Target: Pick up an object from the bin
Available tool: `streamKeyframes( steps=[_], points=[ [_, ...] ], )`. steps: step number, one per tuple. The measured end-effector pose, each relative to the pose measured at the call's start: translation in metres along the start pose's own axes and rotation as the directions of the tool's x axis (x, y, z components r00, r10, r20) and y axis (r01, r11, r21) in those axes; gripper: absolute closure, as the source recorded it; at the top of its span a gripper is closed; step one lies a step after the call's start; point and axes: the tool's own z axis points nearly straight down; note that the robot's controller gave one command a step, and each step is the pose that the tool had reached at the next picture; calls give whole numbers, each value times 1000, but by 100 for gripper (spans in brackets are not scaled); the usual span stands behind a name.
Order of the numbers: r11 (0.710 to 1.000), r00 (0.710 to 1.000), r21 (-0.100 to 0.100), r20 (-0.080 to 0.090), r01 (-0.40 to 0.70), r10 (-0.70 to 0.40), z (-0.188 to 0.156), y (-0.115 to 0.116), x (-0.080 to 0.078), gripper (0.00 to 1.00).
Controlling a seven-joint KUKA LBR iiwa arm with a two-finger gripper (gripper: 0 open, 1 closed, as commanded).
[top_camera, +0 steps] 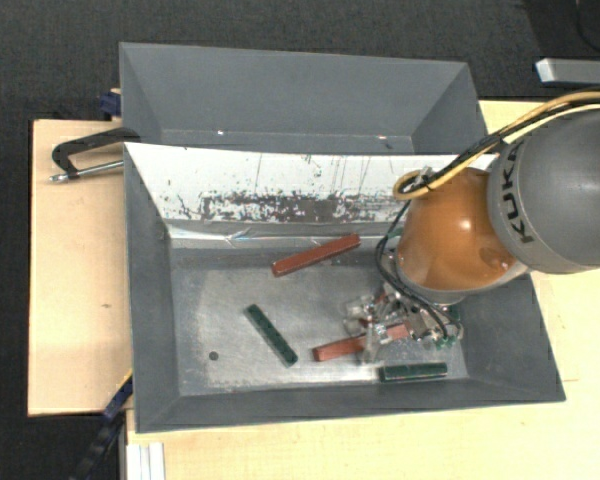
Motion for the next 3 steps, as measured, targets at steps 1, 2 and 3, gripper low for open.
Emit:
streamKeyframes(
  steps=[1,2,3],
  points=[
    [1000,1000,1,4,-16,16,-128,-40,3,100],
    [1000,1000,1,4,-16,16,-128,-40,3,100],
    [998,998,2,1,57,-57,-130,-30,-12,100]
  ],
)
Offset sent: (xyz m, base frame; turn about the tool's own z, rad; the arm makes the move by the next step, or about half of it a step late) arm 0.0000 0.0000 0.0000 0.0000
